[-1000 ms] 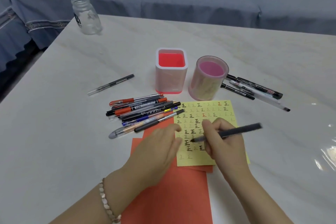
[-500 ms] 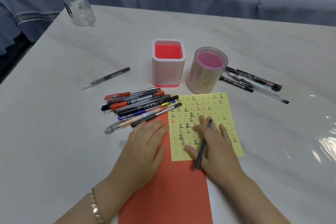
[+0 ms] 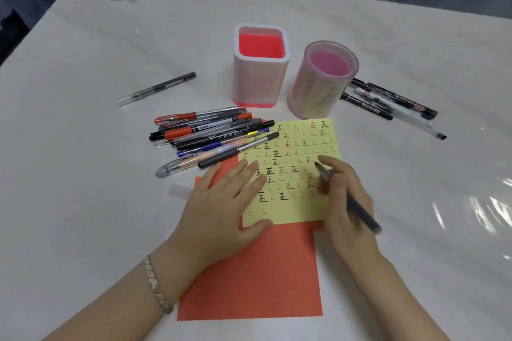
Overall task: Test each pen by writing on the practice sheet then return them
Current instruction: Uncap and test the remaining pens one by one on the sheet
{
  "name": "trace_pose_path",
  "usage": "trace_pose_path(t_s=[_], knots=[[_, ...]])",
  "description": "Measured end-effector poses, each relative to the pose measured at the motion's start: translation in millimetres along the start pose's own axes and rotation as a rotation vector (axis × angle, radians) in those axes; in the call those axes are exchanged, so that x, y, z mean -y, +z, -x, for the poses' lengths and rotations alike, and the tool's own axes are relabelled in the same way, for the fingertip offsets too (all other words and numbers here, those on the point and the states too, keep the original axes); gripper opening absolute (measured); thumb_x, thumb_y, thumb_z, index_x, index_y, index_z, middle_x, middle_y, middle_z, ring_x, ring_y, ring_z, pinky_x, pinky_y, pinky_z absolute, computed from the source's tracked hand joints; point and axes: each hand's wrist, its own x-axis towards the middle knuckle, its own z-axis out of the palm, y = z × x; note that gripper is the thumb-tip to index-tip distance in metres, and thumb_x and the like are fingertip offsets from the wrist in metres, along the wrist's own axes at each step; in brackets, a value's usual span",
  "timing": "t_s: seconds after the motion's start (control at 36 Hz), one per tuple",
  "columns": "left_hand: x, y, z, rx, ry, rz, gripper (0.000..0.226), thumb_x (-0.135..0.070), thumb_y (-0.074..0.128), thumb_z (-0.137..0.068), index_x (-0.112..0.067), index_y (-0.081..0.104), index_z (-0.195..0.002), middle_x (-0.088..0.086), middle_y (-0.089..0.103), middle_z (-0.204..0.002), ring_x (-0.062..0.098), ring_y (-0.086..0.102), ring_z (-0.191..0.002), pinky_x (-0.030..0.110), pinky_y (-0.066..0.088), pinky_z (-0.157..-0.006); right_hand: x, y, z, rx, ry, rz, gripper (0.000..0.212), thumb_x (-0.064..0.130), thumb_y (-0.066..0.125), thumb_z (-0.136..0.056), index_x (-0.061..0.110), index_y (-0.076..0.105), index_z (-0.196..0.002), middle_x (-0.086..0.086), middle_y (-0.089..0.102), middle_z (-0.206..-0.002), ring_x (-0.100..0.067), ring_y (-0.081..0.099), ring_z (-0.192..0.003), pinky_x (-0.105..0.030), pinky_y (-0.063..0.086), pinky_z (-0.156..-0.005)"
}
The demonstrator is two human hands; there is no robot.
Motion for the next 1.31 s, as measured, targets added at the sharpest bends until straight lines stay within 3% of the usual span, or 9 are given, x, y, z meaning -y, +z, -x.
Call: trace_pose_path(t_s=[0.08, 0.14, 0.22, 0.33, 0.42, 0.53, 0.64, 0.78, 1.31], knots=[[-0.1, 0.5, -0.5, -0.009, 0.000, -0.006, 0.066, -0.060, 0.041, -0.080, -0.018, 0.054, -0.130, 0.003, 0.045, -0.141, 0.019, 0.039, -0.133, 0.046, 0.023, -0.106, 5.1, -2.6, -0.6, -0.041, 0.068, -0.147, 0.032, 0.051, 0.031, -0.084, 0.034, 0.057, -0.092, 0.009, 0.062, -0.079, -0.006, 0.059, -0.078, -0.010, 0.044, -0.069], [0.4, 1.0, -1.0, -0.018, -0.001, -0.005, 0.067, -0.059, 0.042, -0.080, -0.017, 0.055, -0.130, 0.005, 0.045, -0.142, 0.020, 0.038, -0.133, 0.045, 0.023, -0.106, 7.8, -0.9, -0.6, -0.035, 0.095, -0.217, 0.022, 0.038, 0.037, -0.088, 0.026, 0.055, -0.088, 0.000, 0.063, -0.076, -0.014, 0.061, -0.075, -0.017, 0.049, -0.069], [1.0, 1.7, -1.4, -0.029, 0.001, -0.001, 0.066, -0.058, 0.042, -0.080, -0.017, 0.055, -0.130, 0.005, 0.045, -0.141, 0.020, 0.039, -0.133, 0.045, 0.024, -0.106, 12.0, 6.0, 0.1, -0.040, 0.158, -0.316, 0.015, 0.026, 0.044, -0.087, 0.018, 0.054, -0.079, -0.003, 0.065, -0.069, -0.017, 0.062, -0.067, -0.021, 0.051, -0.065], [1.9, 2.9, -1.0, -0.041, 0.000, 0.010, 0.065, -0.058, 0.043, -0.080, -0.018, 0.055, -0.130, 0.005, 0.046, -0.141, 0.020, 0.040, -0.133, 0.046, 0.026, -0.105, 14.0, 19.0, 2.2, -0.093, 0.223, -0.361, 0.030, 0.019, 0.060, -0.089, 0.008, 0.049, -0.063, -0.002, 0.060, -0.049, -0.014, 0.055, -0.046, -0.021, 0.047, -0.050], [2.2, 3.6, -0.6, -0.043, -0.006, 0.014, 0.065, -0.059, 0.044, -0.080, -0.019, 0.054, -0.130, 0.004, 0.045, -0.142, 0.019, 0.038, -0.133, 0.047, 0.027, -0.107, 12.8, 29.6, 4.1, -0.146, 0.241, -0.286, 0.041, 0.021, 0.068, -0.082, 0.010, 0.044, -0.051, -0.001, 0.053, -0.039, -0.009, 0.049, -0.038, -0.016, 0.042, -0.045], [1.9, 4.3, -0.2, -0.059, -0.014, 0.026, 0.065, -0.058, 0.046, -0.079, -0.019, 0.055, -0.129, 0.003, 0.045, -0.142, 0.018, 0.038, -0.134, 0.046, 0.029, -0.107, 6.2, 41.8, 4.7, -0.241, 0.233, -0.143, 0.049, 0.014, 0.068, -0.080, 0.012, 0.034, -0.045, -0.009, 0.040, -0.043, -0.013, 0.041, -0.043, -0.020, 0.036, -0.050], [1.8, 5.4, 0.3, -0.088, -0.016, 0.047, 0.064, -0.058, 0.048, -0.077, -0.019, 0.057, -0.128, 0.003, 0.046, -0.141, 0.017, 0.039, -0.133, 0.046, 0.030, -0.107, 2.3, 47.8, 7.9, -0.261, 0.186, -0.092, 0.037, 0.017, 0.056, -0.072, 0.014, 0.031, -0.045, 0.006, 0.031, -0.038, -0.002, 0.041, -0.041, -0.010, 0.034, -0.049], [1.9, 5.0, 0.0, -0.090, -0.017, 0.045, 0.064, -0.058, 0.047, -0.077, -0.019, 0.058, -0.127, 0.003, 0.046, -0.141, 0.017, 0.039, -0.133, 0.046, 0.029, -0.108, 0.2, 48.2, 9.0, -0.253, 0.133, -0.084, 0.033, 0.016, 0.052, -0.070, 0.011, 0.031, -0.046, -0.002, 0.033, -0.042, -0.005, 0.036, -0.042, -0.010, 0.032, -0.047], [1.1, 4.2, 0.4, -0.069, -0.027, 0.044, 0.065, -0.059, 0.046, -0.077, -0.020, 0.057, -0.127, 0.003, 0.045, -0.142, 0.017, 0.038, -0.134, 0.045, 0.028, -0.107, -1.2, 49.4, 10.5, -0.216, 0.106, -0.064, 0.035, 0.018, 0.054, -0.070, 0.017, 0.030, -0.045, 0.006, 0.032, -0.041, -0.005, 0.033, -0.044, -0.011, 0.030, -0.047]])
